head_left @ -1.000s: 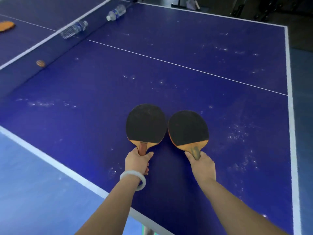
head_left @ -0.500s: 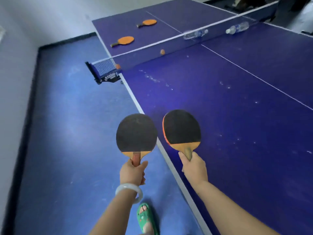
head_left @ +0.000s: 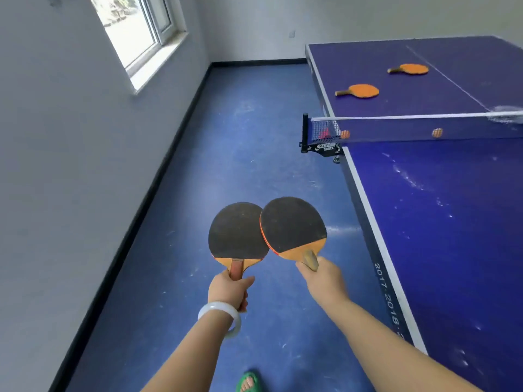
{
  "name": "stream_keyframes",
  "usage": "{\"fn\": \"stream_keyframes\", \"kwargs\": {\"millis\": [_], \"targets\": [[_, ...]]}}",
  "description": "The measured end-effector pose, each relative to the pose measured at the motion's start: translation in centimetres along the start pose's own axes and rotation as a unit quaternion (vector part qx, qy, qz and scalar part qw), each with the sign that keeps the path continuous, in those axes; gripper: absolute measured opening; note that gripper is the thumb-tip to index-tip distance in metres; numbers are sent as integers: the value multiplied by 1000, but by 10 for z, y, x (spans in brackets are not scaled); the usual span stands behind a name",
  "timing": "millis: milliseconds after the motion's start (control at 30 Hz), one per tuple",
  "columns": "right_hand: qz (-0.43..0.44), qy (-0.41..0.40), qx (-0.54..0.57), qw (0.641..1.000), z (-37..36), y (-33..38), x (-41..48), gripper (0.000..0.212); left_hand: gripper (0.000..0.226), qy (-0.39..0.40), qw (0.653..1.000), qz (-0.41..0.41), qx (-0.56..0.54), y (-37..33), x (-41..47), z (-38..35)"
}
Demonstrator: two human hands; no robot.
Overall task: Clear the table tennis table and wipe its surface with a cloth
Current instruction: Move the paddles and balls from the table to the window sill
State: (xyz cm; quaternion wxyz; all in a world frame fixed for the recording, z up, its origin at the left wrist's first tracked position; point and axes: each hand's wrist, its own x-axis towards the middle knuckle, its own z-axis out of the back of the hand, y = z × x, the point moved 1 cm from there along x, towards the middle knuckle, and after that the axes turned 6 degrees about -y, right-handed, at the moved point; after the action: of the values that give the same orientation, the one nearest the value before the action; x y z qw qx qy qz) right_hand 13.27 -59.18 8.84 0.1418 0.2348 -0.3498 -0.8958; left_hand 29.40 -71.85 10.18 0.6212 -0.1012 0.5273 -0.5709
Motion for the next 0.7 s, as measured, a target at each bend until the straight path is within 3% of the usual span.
{"fn": "stream_keyframes", "kwargs": {"millis": [400, 700], "targets": [[68, 36, -93, 993, -95, 166, 117, 38, 20, 8, 1000, -1, 9, -84, 172, 68], [117, 74, -90, 986, -145, 295, 296, 38, 23, -42, 999, 3, -21, -201, 330, 69]]}}
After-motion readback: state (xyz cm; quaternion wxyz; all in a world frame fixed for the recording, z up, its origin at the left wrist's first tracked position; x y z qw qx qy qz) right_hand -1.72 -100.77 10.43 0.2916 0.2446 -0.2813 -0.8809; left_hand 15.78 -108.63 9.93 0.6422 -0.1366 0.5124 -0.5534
